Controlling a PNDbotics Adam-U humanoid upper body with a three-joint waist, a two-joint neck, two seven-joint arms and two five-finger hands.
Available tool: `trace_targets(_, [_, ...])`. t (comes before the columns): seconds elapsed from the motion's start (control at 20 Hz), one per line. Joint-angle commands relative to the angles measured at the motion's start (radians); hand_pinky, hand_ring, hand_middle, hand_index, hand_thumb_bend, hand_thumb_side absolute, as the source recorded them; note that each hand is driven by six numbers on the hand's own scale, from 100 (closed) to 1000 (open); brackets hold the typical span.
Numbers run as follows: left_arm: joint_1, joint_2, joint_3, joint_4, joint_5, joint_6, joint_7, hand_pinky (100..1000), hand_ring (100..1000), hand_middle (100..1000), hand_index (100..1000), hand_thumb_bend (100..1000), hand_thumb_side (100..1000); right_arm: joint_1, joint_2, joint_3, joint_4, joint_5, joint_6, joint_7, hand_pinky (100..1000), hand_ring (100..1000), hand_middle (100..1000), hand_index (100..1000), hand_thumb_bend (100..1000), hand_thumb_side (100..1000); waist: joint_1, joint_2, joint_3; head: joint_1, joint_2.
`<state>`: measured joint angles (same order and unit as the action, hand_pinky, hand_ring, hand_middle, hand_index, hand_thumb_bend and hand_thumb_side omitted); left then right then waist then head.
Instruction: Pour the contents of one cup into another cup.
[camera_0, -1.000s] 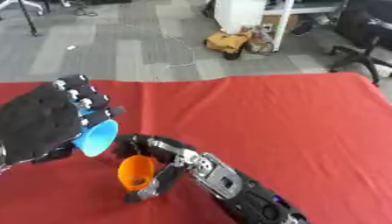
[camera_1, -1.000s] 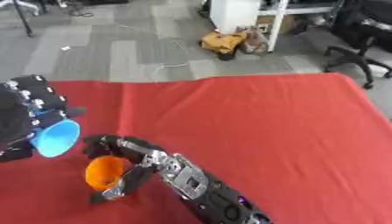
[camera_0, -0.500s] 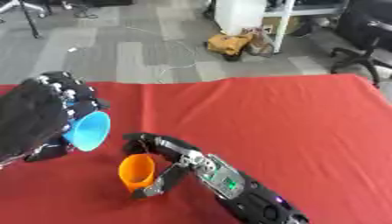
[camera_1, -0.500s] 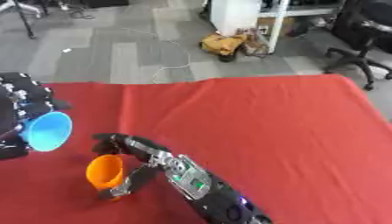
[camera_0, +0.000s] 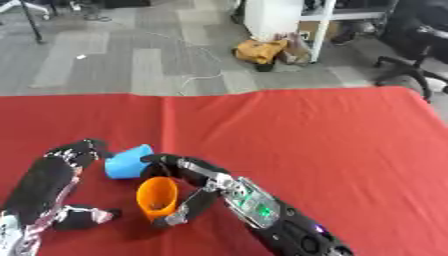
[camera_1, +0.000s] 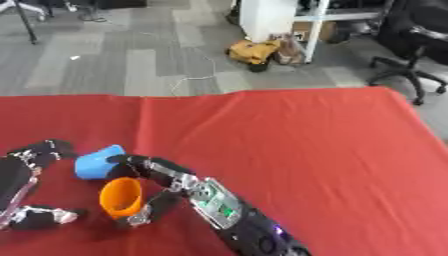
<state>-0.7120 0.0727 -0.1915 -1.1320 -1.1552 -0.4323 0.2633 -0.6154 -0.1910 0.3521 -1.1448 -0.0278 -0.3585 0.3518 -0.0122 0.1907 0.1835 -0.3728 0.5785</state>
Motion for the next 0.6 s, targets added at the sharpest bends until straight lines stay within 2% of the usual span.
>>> trace_targets(0.05, [-0.040, -0.022, 0.035, 0.038, 0.057, -0.048, 0.056, 659, 710, 747, 756, 940, 364, -0.012, -0.002, -0.007, -0.007, 0.000, -0.001, 0.004, 868, 823, 768, 960, 636, 100, 0.001, -0.020, 0.001, -0.004, 0.002])
trace_targets(0.15, [-0.040, -0.018, 0.033, 0.054, 0.092, -0.084, 0.091, 659, 710, 747, 756, 940, 364, -0.012, -0.002, -0.007, -0.006, 0.000, -0.001, 0.005, 868, 823, 768, 960, 636, 100, 0.002, -0.020, 0.001, -0.004, 0.002])
trace_targets(0.2, [-0.043, -0.016, 0.032, 0.061, 0.110, -0.101, 0.109, 656, 704, 738, 756, 846, 358, -0.011, -0.002, -0.007, -0.005, 0.000, -0.001, 0.005, 867, 821, 767, 960, 635, 100, 0.002, -0.021, 0.000, -0.003, 0.003])
trace_targets(0.3, [-0.045, -0.009, 0.030, 0.030, 0.146, -0.137, 0.144, 647, 695, 733, 759, 793, 401, -0.009, -0.002, -0.008, -0.005, -0.002, 0.000, 0.008, 867, 820, 766, 960, 636, 100, 0.003, -0.020, 0.000, -0.005, 0.001])
trace_targets(0.55, [0.023, 0.045, -0.040, -0.094, 0.235, -0.215, 0.234, 647, 696, 734, 759, 792, 400, -0.009, -0.005, -0.008, -0.007, -0.006, 0.002, 0.012, 867, 820, 766, 959, 635, 100, 0.005, -0.018, -0.003, -0.004, -0.003])
trace_targets(0.6, [0.031, 0.053, -0.051, -0.106, 0.254, -0.219, 0.252, 639, 688, 728, 756, 751, 425, -0.008, -0.006, -0.009, -0.006, -0.007, 0.003, 0.011, 865, 819, 766, 959, 627, 100, 0.007, -0.017, -0.002, -0.006, -0.004])
